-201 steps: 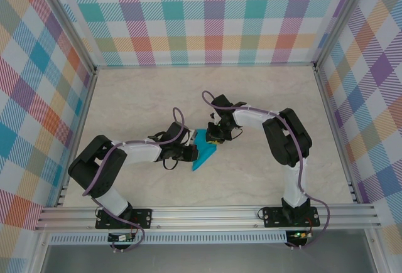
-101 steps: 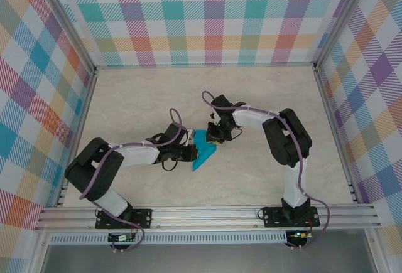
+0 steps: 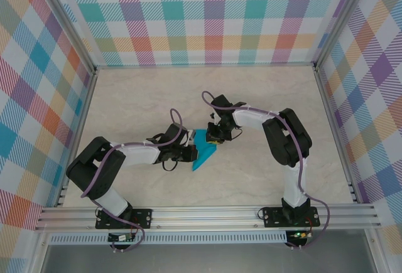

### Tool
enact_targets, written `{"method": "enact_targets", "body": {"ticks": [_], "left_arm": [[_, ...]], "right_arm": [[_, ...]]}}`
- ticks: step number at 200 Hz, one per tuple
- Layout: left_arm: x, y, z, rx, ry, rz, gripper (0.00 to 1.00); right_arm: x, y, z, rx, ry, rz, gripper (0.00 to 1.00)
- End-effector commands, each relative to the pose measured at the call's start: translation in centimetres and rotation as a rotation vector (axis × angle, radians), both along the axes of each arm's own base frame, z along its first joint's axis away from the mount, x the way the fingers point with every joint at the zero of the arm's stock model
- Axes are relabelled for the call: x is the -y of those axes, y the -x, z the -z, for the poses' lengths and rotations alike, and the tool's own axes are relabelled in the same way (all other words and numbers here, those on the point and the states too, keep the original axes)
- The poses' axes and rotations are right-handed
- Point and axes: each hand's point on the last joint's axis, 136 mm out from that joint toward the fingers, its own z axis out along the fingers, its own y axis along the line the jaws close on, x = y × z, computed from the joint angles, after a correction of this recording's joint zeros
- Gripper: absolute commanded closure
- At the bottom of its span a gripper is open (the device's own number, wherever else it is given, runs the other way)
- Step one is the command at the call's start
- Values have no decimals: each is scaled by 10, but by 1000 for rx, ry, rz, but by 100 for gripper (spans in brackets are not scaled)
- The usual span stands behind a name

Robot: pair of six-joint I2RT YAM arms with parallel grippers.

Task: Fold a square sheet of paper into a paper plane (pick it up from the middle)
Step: Third fold the triangle at the center of the table.

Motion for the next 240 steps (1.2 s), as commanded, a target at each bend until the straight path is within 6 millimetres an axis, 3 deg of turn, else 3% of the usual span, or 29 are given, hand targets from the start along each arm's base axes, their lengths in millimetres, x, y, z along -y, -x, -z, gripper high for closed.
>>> {"method": "enact_targets", "body": {"ticks": [1,68,102,140,186,217,240], "left_arm": [[-9,-4,5,-3,-20,-31,98],[-9,-2,8,-12,-9,-43,99],[-11,2,16,-32,-13,-48,100],[-11,3,22,-45,-8,-60,100],[-6,1,27,-65,30,-89,100],[-1,-4,31,-86,58,-126,100],[-1,-6,36,-96,58,-144,100]], "right_arm": [[29,25,38,-95,167,14,84],[24,21,29,-81,139,26,83],[14,5,-12,0,64,46,77],[28,-6,-61,127,27,126,72],[54,7,-78,223,14,221,75],[37,28,-83,196,-183,219,75],[27,47,-76,98,-252,235,84]]}}
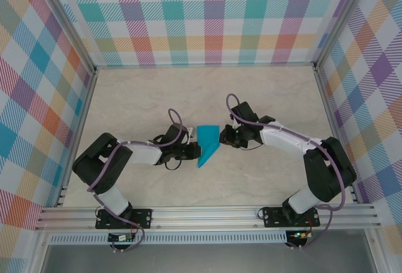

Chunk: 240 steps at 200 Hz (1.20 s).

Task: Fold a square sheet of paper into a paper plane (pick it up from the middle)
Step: Third fold the triangle at the center of the table.

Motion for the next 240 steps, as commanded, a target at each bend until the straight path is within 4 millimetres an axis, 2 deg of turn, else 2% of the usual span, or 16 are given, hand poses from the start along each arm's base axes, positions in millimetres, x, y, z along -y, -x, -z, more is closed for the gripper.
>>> {"method": "enact_targets", "body": {"ticks": [1,30,45,77,105,123,190,240], "left_arm": [[-19,10,34,-101,-73,-61,100],[-19,10,38,-114,-74,-61,100],[-19,11,39,-118,-78,-60,100],[-19,12,41,-124,-81,-53,100],[-18,12,40,-126,-77,-50,100],[-17,12,38,-126,-77,-45,100],[-14,14,39,-138,-74,-19,100],[-15,14,40,-142,-84,-16,100]], "right_arm": [[-24,8,-12,-28,-169,6,84],[-43,22,-7,-25,-301,14,93],[-52,30,-4,-34,-289,-6,95],[-74,42,8,-68,-269,-42,97],[-79,45,21,-98,-264,-25,97],[-88,46,22,-104,-291,-43,97],[-95,48,27,-117,-282,-51,96],[-94,51,41,-138,-267,-42,96]]}}
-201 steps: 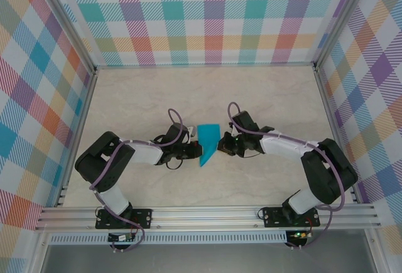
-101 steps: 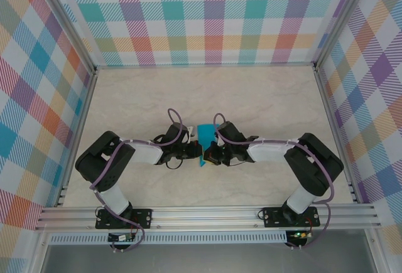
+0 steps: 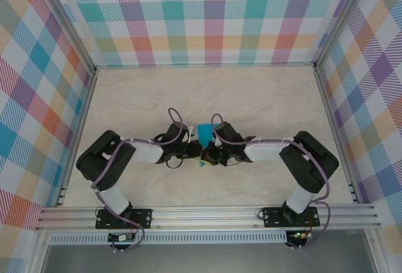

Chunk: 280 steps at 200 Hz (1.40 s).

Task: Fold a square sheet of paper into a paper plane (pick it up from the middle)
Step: Third fold the triangle at the center of the table.

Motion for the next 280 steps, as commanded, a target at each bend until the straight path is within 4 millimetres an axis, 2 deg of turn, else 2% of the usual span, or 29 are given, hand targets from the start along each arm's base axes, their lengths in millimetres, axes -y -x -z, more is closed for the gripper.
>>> {"method": "enact_targets", "body": {"ticks": [1,98,178,200,222,236,280], "left_arm": [[-22,18,40,-113,-127,-8,100],[-22,20,42,-122,-136,2,100],[-21,20,44,-126,-138,8,100],[-21,20,44,-126,-137,6,100],[-22,19,43,-124,-137,2,100],[-22,19,43,-125,-138,1,100],[-23,20,45,-131,-145,5,100]], "right_arm": [[-9,-2,2,-1,-24,-5,96],[0,5,25,-30,22,3,96],[5,8,35,-40,45,4,95],[3,7,27,-27,28,1,95],[5,5,12,14,18,5,94],[0,5,2,31,-35,0,95],[-9,10,7,12,-56,-23,96]]}}
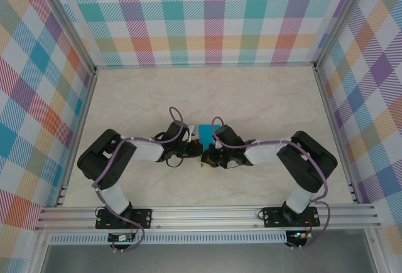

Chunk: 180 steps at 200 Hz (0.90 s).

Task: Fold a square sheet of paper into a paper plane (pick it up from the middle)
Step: Third fold the triangle at the center of the table.

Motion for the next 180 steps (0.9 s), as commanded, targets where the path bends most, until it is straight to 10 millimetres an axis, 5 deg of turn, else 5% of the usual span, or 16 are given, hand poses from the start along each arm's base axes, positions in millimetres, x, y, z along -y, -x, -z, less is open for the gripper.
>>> {"method": "enact_targets", "body": {"ticks": [1,58,115,141,180], "left_arm": [[-26,21,45,-120,-149,-23,100],[-25,20,44,-118,-148,-22,100],[-25,20,44,-118,-151,-18,100],[-25,21,45,-121,-153,-16,100],[-26,21,46,-122,-165,-9,100]], "right_arm": [[-9,5,0,-5,-33,-24,96],[2,17,37,-67,54,-17,96],[19,-5,-12,63,67,2,95],[31,-20,-18,72,26,48,95],[21,-37,-25,66,-49,48,95]]}}
